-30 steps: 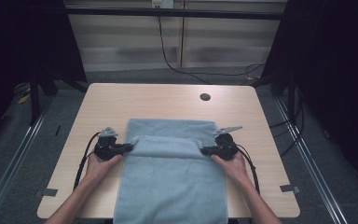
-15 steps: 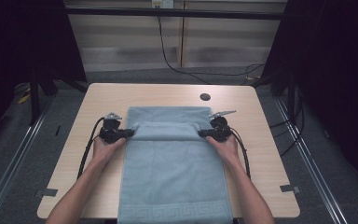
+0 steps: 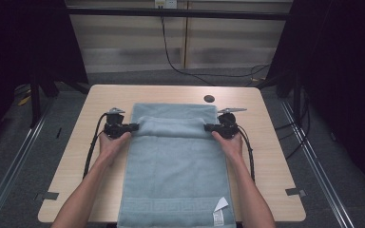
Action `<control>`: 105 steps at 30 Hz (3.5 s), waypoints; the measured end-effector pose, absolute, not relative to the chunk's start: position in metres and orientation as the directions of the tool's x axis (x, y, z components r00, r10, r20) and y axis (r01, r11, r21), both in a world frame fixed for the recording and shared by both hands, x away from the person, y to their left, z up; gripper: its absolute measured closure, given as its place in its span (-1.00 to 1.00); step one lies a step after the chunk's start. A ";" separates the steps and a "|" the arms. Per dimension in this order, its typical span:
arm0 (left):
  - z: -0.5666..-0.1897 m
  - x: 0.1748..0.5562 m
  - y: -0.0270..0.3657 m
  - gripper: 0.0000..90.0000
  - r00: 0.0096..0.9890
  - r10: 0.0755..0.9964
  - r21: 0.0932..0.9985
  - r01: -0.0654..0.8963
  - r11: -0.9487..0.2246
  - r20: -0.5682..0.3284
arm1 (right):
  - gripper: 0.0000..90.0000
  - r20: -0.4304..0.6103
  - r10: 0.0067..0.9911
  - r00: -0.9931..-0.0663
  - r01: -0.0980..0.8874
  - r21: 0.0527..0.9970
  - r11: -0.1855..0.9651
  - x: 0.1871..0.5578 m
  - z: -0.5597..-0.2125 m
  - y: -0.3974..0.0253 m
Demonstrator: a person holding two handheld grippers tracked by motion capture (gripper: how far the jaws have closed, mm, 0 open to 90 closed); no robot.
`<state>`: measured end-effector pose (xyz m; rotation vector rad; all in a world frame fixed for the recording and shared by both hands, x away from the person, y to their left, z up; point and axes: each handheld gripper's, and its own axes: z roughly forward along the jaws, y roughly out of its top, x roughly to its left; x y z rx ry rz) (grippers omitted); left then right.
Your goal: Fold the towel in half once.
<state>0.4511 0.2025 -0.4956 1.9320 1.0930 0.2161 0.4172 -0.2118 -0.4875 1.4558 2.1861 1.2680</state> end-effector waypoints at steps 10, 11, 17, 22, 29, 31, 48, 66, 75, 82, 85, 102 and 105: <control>-0.426 0.431 0.217 0.91 0.672 0.668 0.858 0.504 -0.097 -0.319 | 0.95 0.248 0.815 -0.523 0.523 0.849 0.077 0.407 -0.427 -0.227; -0.418 0.429 0.219 0.91 0.680 0.669 0.866 0.489 -0.109 -0.300 | 0.95 0.246 0.815 -0.525 0.515 0.854 0.074 0.405 -0.421 -0.228; -0.376 0.409 0.227 0.92 0.724 0.627 0.899 0.430 -0.082 -0.289 | 0.95 0.225 0.796 -0.562 0.437 0.898 0.054 0.389 -0.387 -0.234; -0.350 0.383 0.233 0.91 0.751 0.616 0.921 0.376 -0.105 -0.236 | 0.95 0.178 0.771 -0.611 0.366 0.928 0.076 0.362 -0.353 -0.233; -0.323 0.356 0.233 0.91 0.794 0.573 0.937 0.328 -0.122 -0.204 | 0.95 0.106 0.749 -0.654 0.307 0.942 0.134 0.337 -0.321 -0.227; -0.322 0.353 0.232 0.91 0.798 0.567 0.936 0.329 -0.126 -0.204 | 0.95 0.102 0.739 -0.666 0.290 0.948 0.130 0.331 -0.316 -0.227; -0.437 0.293 0.231 0.91 0.796 0.561 0.851 0.443 -0.281 -0.229 | 0.94 0.162 0.680 -0.715 0.447 0.853 0.267 0.254 -0.411 -0.225; -0.479 0.215 0.241 0.78 0.850 0.442 0.765 0.481 -0.427 -0.288 | 0.76 0.232 0.635 -0.737 0.567 0.723 0.395 0.162 -0.471 -0.229; -0.464 0.197 0.252 0.48 0.870 0.406 0.815 0.440 -0.378 -0.281 | 0.50 0.258 0.621 -0.740 0.565 0.739 0.366 0.143 -0.458 -0.244; -0.460 0.234 0.251 0.46 0.846 0.449 0.819 0.461 -0.343 -0.288 | 0.45 0.279 0.646 -0.711 0.557 0.784 0.274 0.181 -0.460 -0.246; -0.468 0.262 0.246 0.46 0.813 0.491 0.802 0.503 -0.322 -0.313 | 0.39 0.271 0.657 -0.703 0.561 0.780 0.278 0.218 -0.463 -0.242; -0.495 0.364 0.204 0.23 0.752 0.617 0.742 0.546 -0.389 -0.231 | 0.16 0.196 0.722 -0.663 0.597 0.720 0.353 0.324 -0.487 -0.207; -0.501 0.369 0.201 0.26 0.746 0.621 0.738 0.556 -0.383 -0.239 | 0.15 0.197 0.741 -0.642 0.616 0.708 0.346 0.332 -0.496 -0.207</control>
